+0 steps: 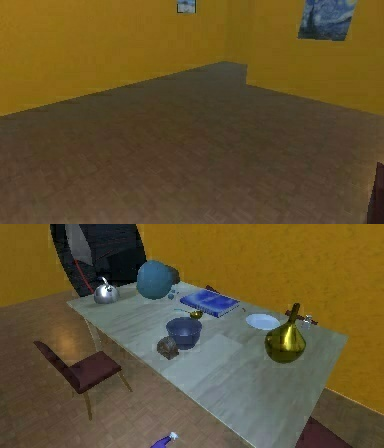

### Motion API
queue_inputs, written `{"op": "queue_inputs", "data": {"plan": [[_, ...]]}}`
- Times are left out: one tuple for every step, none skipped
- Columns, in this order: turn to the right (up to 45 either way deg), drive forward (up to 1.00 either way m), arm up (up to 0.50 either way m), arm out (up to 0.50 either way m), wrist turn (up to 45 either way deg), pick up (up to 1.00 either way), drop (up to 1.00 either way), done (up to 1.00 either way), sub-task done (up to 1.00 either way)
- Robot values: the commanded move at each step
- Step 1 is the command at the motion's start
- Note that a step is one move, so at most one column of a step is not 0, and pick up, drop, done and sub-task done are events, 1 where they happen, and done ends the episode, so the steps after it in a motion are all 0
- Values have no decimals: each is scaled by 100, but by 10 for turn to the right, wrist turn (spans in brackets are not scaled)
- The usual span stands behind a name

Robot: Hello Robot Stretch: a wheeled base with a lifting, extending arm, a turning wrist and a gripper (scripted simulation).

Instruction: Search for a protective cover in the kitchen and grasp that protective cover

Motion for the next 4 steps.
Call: {"op": "queue_inputs", "data": {"plan": [[0,0,38,0,0,0,0,0,0],[0,0,0,50,0,0,0,0,0],[0,0,0,0,450,0,0,0,0],[0,0,0,0,450,0,0,0,0]]}}
